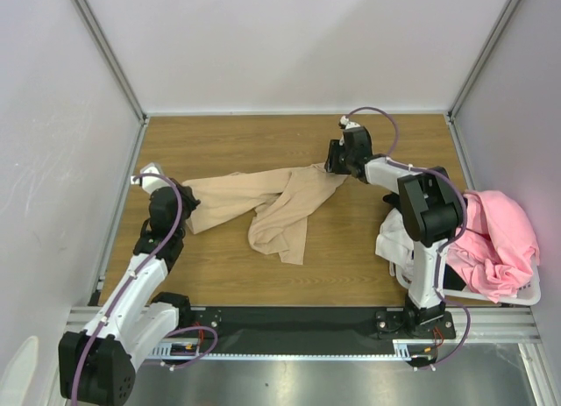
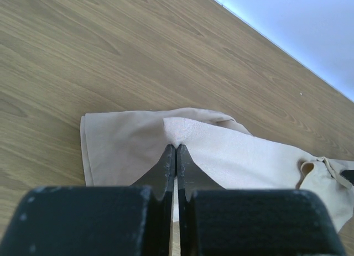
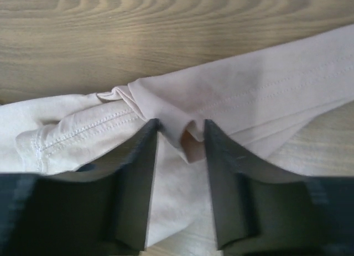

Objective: Fold and stack the t-shirts
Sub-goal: Flatten the tshirt out

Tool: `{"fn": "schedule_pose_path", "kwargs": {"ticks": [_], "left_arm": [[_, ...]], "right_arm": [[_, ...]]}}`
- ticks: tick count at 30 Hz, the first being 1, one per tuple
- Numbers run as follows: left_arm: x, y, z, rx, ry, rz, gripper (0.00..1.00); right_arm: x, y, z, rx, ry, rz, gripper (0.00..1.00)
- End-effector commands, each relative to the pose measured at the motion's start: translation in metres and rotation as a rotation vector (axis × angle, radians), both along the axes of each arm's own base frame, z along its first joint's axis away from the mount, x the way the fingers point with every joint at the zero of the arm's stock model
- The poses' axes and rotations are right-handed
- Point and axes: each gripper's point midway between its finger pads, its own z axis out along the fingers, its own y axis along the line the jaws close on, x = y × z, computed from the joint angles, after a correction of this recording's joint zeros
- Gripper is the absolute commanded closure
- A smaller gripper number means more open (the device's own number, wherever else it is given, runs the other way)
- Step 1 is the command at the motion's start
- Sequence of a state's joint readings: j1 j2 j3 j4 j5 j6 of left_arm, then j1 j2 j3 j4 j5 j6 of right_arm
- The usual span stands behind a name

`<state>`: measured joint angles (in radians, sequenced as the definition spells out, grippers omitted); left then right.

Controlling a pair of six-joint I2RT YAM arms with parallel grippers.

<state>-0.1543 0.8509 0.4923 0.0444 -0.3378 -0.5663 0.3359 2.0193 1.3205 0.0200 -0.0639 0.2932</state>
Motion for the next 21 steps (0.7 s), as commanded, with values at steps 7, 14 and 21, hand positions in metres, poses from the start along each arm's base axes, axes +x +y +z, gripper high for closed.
{"fn": "schedule_pose_path", "kwargs": {"ticks": [7,14,21], "left_arm": [[0.008,0.014,0.035,0.036,-0.073,0.065,1.0],[0.011,0.018,0.078,0.072,-0.183,0.073,1.0],[0.003,0.028,0.131,0.146,-0.347,0.1,1.0]], "right_arm": [[0.025,0.01,0.041,0.015,-0.115,0.029,1.0],[0.031,0.001,0.134,0.012,-0.288,0.021,1.0],[0.019,-0.007,0.204,0.009,-0.406,0.02,1.0]]}}
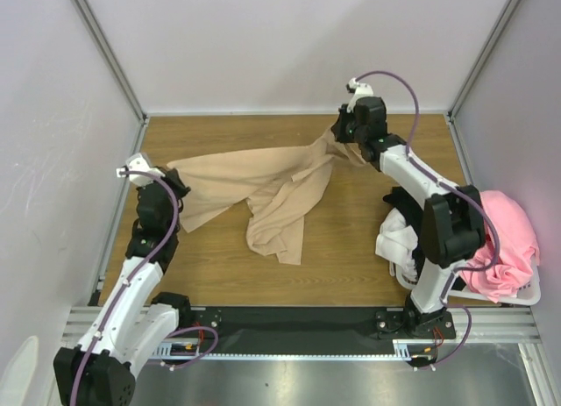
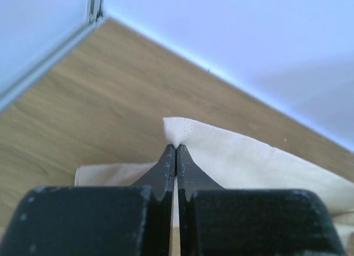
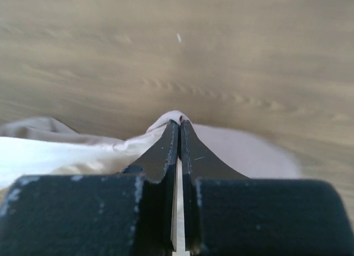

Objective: Fold and stack the t-shirts
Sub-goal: Flatten the tshirt out

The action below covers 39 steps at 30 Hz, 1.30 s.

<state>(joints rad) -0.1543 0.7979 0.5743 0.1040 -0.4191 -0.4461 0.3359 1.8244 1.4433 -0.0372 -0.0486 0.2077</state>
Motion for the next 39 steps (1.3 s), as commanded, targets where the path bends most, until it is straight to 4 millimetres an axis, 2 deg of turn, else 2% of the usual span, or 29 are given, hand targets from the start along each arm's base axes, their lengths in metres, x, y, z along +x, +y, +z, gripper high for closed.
{"fn": "schedule_pose_path", "kwargs": {"ticks": [1,4,7,8,10,13,14,15,16,18,19,21,22,24,25,28,29,31,32,33,36,39], "left_arm": [[-0.004,0.01,0.073,0.051,-0.221,0.03,1.0],[-0.016,0.015,0.099,0.075,-0.303,0.044,1.0],[-0.031,0.017,0.123,0.061,-0.359,0.05,0.99],[-0.034,0.016,0.128,0.039,-0.369,0.042,1.0],[-0.047,0.012,0.142,0.011,-0.382,0.014,1.0],[-0.063,0.009,0.153,-0.013,-0.377,-0.013,1.0],[-0.074,0.011,0.162,-0.022,-0.402,-0.012,1.0],[-0.082,0.012,0.168,-0.024,-0.401,-0.01,1.0],[-0.087,0.013,0.162,-0.018,-0.364,-0.011,1.0],[-0.108,0.014,0.179,-0.024,-0.396,-0.026,1.0],[-0.114,0.013,0.177,-0.021,-0.377,-0.035,1.0],[-0.136,0.01,0.195,-0.018,-0.428,-0.072,1.0],[-0.142,0.01,0.194,-0.015,-0.421,-0.076,1.0],[-0.163,0.011,0.207,-0.012,-0.446,-0.09,1.0],[-0.169,0.011,0.212,-0.009,-0.448,-0.093,1.0],[-0.19,0.012,0.231,0.0,-0.461,-0.107,1.0],[-0.194,0.012,0.236,-0.001,-0.466,-0.108,1.0],[-0.205,0.015,0.249,-0.006,-0.481,-0.103,1.0],[-0.209,0.016,0.254,-0.01,-0.489,-0.099,1.0],[-0.216,0.018,0.261,-0.015,-0.504,-0.091,1.0],[-0.219,0.025,0.27,-0.036,-0.501,-0.052,1.0],[-0.205,0.032,0.266,-0.05,-0.439,0.0,0.99]], "right_arm": [[-0.004,-0.009,0.076,0.006,-0.155,-0.014,1.0],[-0.013,-0.012,0.095,0.014,-0.186,-0.012,1.0],[-0.029,-0.019,0.125,0.023,-0.227,-0.015,1.0],[-0.041,-0.022,0.141,0.025,-0.248,-0.011,1.0],[-0.055,-0.026,0.152,0.03,-0.262,-0.011,1.0],[-0.091,-0.034,0.174,0.044,-0.3,0.002,1.0],[-0.102,-0.031,0.177,0.043,-0.304,0.018,1.0],[-0.119,-0.035,0.189,0.047,-0.332,0.017,1.0],[-0.13,-0.033,0.192,0.043,-0.338,0.025,1.0],[-0.151,-0.033,0.197,0.01,-0.339,0.019,1.0],[-0.167,-0.036,0.21,0.015,-0.368,0.017,1.0],[-0.19,-0.033,0.217,0.003,-0.377,0.022,1.0],[-0.206,-0.039,0.227,0.009,-0.399,0.021,1.0],[-0.222,-0.04,0.236,0.015,-0.41,0.019,1.0],[-0.231,-0.043,0.25,0.04,-0.429,0.015,1.0],[-0.255,-0.05,0.258,0.037,-0.411,0.029,1.0],[-0.264,-0.056,0.274,0.057,-0.437,0.026,1.0],[-0.274,-0.061,0.281,0.049,-0.428,0.029,1.0],[-0.28,-0.067,0.299,0.065,-0.458,0.018,1.0],[-0.283,-0.069,0.304,0.064,-0.465,0.02,1.0],[-0.289,-0.077,0.326,0.058,-0.51,0.009,1.0],[-0.283,-0.079,0.336,0.028,-0.526,-0.012,1.0]]}}
